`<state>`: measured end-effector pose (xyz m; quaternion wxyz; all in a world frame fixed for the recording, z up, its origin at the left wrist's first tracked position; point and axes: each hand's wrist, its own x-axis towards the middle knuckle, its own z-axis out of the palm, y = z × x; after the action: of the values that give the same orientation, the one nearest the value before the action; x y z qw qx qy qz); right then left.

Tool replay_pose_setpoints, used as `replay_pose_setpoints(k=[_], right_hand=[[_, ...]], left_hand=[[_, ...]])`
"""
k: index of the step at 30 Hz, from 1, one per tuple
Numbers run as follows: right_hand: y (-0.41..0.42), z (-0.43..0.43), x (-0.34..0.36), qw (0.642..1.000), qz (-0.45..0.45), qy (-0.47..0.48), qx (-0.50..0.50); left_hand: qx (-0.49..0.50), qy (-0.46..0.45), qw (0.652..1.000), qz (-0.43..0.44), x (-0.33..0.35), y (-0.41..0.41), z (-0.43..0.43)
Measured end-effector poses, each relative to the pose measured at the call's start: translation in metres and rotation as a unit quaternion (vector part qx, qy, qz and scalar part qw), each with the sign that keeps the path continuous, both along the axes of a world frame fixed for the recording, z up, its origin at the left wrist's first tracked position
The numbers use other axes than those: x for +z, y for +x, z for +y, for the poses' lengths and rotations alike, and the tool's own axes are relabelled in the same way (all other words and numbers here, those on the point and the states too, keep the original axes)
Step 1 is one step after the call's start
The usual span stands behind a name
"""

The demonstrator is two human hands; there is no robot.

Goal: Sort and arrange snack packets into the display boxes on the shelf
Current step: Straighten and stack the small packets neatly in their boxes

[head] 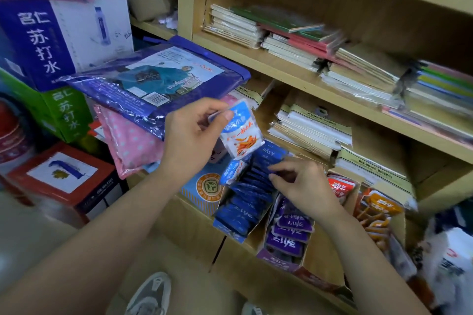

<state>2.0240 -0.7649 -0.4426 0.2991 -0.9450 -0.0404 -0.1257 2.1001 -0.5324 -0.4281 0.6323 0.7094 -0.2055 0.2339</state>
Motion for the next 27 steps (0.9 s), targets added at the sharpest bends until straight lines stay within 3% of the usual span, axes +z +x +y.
replay_pose_setpoints(k=[2,7,15,18,20,24,27], right_hand=[[-0.001,0.0,0.002,0.999,0.008,0.041,-0.008],[-0.002,0.002,0.014,0.98,-0.058,0.178,-0.071],[0.002,0.008,0.024,0.982,-0.068,0.176,0.01],[0.007,0.005,0.021,0.974,-0.091,0.206,-0.035],[0.008,-0.001,0.022,0.962,-0.108,0.241,-0.071],[0.007,-0.007,0.022,0.948,-0.102,0.291,-0.083],[0.01,-0.008,0.017,0.958,-0.079,0.265,-0.078]], left_hand=[[-0.023,-0.005,1.0,-0.004,0.003,-0.001,-0.002],[-0.072,0.094,0.992,-0.035,-0.003,-0.002,-0.018],[-0.173,0.129,0.976,0.029,-0.007,-0.005,-0.041],[-0.122,0.118,0.983,0.066,-0.003,-0.004,-0.039],[-0.057,0.158,0.982,0.09,-0.003,0.0,-0.032],[-0.095,0.314,0.924,0.199,-0.009,0.005,-0.012],[-0.1,0.406,0.888,0.19,-0.015,0.003,-0.007]])
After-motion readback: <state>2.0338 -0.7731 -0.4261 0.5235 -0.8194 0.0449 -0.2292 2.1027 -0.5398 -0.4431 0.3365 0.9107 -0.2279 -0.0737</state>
